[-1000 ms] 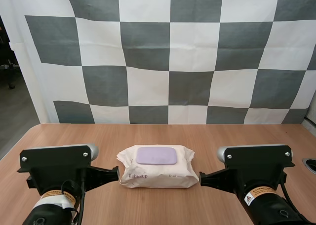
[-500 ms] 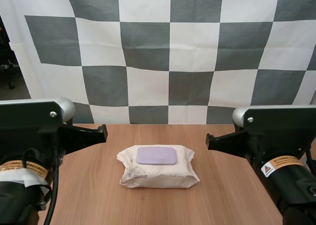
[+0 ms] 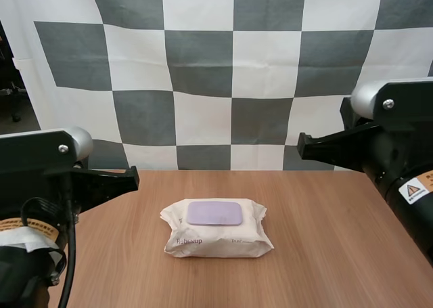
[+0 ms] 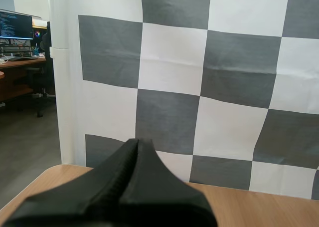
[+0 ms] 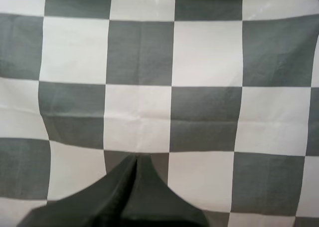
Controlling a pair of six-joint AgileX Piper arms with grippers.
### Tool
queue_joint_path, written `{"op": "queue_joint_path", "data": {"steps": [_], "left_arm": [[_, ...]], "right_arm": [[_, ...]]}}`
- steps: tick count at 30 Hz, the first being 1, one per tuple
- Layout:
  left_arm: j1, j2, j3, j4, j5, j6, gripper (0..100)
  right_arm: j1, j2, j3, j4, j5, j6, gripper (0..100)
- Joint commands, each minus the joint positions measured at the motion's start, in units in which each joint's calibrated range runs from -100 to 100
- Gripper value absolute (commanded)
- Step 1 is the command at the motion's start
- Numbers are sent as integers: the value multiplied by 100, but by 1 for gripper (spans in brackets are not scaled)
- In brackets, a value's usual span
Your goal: Open the wet wipes lid
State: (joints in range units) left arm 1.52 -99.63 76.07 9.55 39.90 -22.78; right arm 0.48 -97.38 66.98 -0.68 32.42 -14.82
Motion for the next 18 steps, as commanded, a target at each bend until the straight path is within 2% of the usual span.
{"op": "queue_joint_path", "data": {"steps": [1,6,11,13,14,16,17,18], "left_arm": [[-1,306,-37,-144,72,397,0],[-1,942,-440,-496,170,1407,0],[-1,1467,-1043,-542,384,2903,0],[-1,1607,-1218,-500,628,3060,8],[-1,1667,-1279,-453,784,3120,15],[46,1737,-1341,-360,1103,3302,32],[64,1773,-1343,-281,1247,3420,44],[75,1816,-1343,-126,1344,3487,60]], "right_arm": [[-1,321,-178,18,655,-412,0],[-1,1241,-765,68,1443,-913,0],[-1,1936,-1256,68,1870,-1031,0],[-1,2154,-1425,68,2117,-1056,0],[-1,2270,-1500,68,2202,-1056,7],[-1,2484,-1631,68,2285,-1056,30],[-1,2588,-1685,68,2302,-1056,48],[-1,2717,-1748,10,2302,-1056,61]]}}
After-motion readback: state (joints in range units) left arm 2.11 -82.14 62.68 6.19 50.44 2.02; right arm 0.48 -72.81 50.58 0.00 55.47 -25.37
